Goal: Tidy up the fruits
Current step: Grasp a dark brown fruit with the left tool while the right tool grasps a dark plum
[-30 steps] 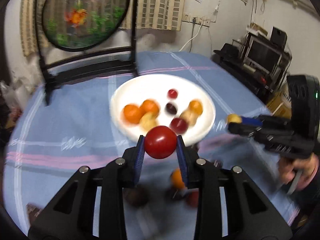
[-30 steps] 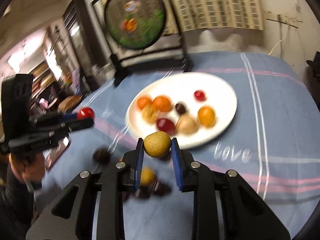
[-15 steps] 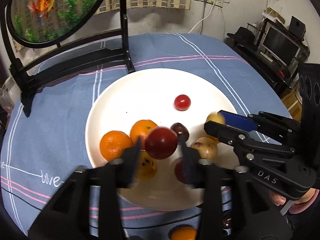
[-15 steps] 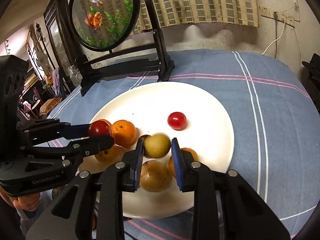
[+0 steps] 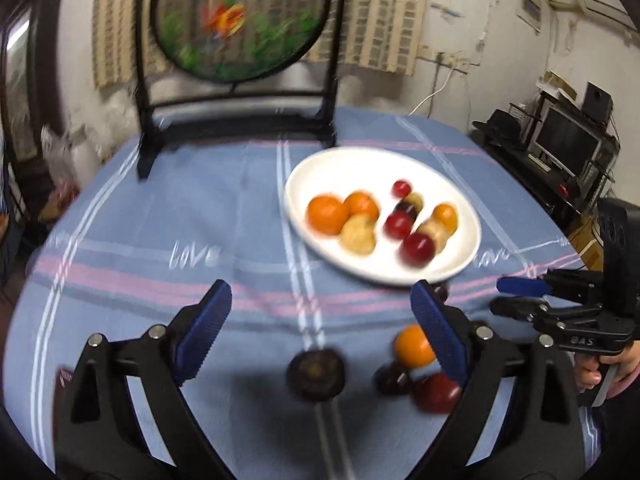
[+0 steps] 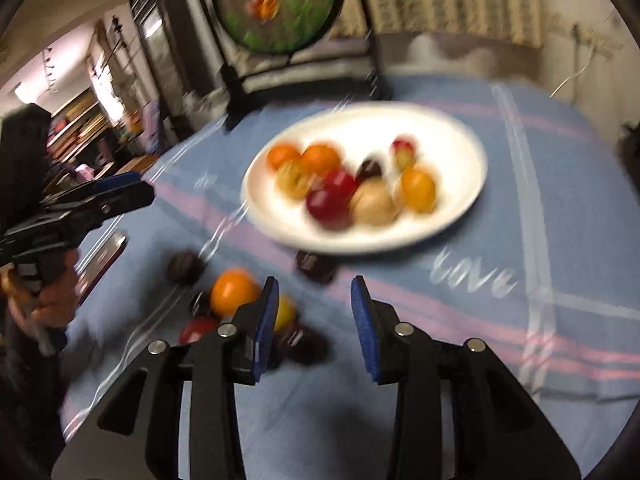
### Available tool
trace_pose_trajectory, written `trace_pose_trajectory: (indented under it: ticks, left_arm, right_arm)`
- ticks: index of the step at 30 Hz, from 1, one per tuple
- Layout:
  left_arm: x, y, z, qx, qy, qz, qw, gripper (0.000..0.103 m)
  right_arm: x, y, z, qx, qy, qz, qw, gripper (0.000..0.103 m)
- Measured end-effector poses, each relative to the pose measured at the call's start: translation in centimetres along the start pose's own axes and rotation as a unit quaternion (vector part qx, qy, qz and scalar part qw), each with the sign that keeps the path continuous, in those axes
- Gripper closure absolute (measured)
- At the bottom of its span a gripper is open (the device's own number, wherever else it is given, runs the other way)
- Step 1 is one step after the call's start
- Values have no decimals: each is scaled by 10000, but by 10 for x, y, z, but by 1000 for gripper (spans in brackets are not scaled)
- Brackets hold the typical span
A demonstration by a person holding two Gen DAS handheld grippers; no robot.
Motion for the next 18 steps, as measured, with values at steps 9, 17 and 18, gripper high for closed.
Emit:
trace_pose_trajectory:
  ticks: [9,17,18]
  left_arm:
    - [25,-16,1,-42,-21,-412,9991,10]
    - [21,-23,5,143,86,-45,9999,11]
    - [19,-25,6,188,31,81,9998,11]
  right_arm:
    - [9,-18,15,425,64,-109,9990,66]
    - [5,-22,23,556,80,-39,9984,71]
    - [3,-20,19,500,97,15,9987,71]
Point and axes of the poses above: each gripper's, at about its wrist camera, not at the fingertips, and z roughly the way its jaws point, x to its left, y to its top, the point moved 5 cm from there along z, roughly the way its jaws point, and after that the axes turned 10 degrees about -y, right-handed, at the moved point
